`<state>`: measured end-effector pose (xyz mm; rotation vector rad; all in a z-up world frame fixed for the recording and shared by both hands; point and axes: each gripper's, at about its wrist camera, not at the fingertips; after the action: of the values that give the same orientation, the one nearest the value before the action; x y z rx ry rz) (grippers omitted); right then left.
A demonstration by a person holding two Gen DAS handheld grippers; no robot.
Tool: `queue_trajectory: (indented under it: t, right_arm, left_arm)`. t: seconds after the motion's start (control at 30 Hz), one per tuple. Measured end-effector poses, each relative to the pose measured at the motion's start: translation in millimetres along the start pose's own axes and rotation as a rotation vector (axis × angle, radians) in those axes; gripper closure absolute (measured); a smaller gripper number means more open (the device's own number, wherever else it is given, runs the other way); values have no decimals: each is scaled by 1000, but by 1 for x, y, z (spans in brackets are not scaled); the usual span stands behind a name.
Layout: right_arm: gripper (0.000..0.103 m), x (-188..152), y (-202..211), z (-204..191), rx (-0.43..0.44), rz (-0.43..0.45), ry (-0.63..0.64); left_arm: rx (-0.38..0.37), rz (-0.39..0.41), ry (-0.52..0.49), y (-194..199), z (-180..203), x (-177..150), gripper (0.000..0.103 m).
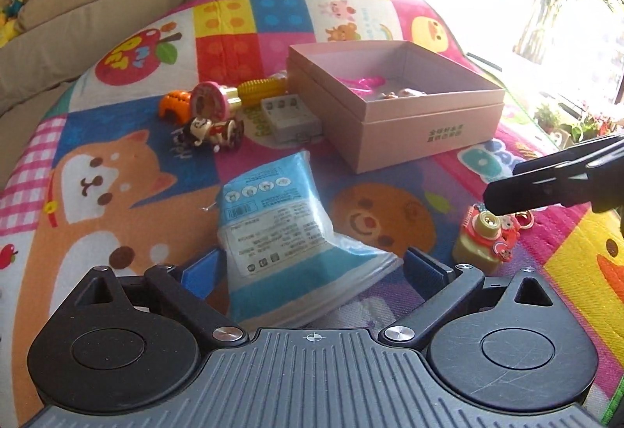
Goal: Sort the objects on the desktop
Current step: 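Lift the packet with the left tool while the right tool lifts the keychain toy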
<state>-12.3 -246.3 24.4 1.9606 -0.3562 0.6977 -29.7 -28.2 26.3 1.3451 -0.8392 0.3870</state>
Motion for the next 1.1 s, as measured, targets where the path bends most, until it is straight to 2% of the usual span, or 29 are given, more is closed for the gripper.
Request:
queue_trajectory:
  t: [0.03,0.1,0.17,0.27,0.37,0.47,0.53,0.63,0.8,0.9,1.03,1.1]
  right_arm:
    - [16,-4,5,-7,-27,31,62]
    - [15,-12,9,-19,-95,70,179]
    - [15,-23,8,-25,-141,79,293]
    - [15,-36,2,-31,-140,62,414]
    - [16,-40,-1,-33,-115,75,468]
    - [17,-33,-9,-32,-71,84,468]
    - [17,-26,-20,-27,-51,56,447]
    - [13,-24,-34,-19,-83,-13,411]
    - [8,-40,-10,-13,-34,-55,408]
    - [6,-47,1,-16,-55,-34,424]
    - [5,-42,0,-17,-77,15,391]
    - [5,-38,-7,-16,-74,9,372]
  left_arm:
    - [1,-4,4,0,-1,0,2]
    - [0,-10,7,0,-1,-1,2]
    - [4,-14,0,0,-1,-1,2]
    - [8,-16,-1,2,-2,-1,2]
    - [12,-15,6,3,-4,0,2]
    - [15,-18,7,3,-3,0,1]
    - [17,-22,7,3,-3,-1,1]
    - [17,-20,14,5,-5,-3,1]
    - [16,-29,35,-2,-8,-7,0]
    - [17,-53,35,-10,-6,-14,0]
    - [34,-27,11,-10,-3,-22,0]
    - [27,-27,20,-10,-5,-22,0]
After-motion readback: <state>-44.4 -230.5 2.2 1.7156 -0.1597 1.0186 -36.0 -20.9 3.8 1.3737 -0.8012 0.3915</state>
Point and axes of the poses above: each gripper's, at about its wrist camera, not at the fingertips, and y roughly against the way its jaws point, z to its right, x to its top, and after that the axes turned 2 degrees about -z, right-handed
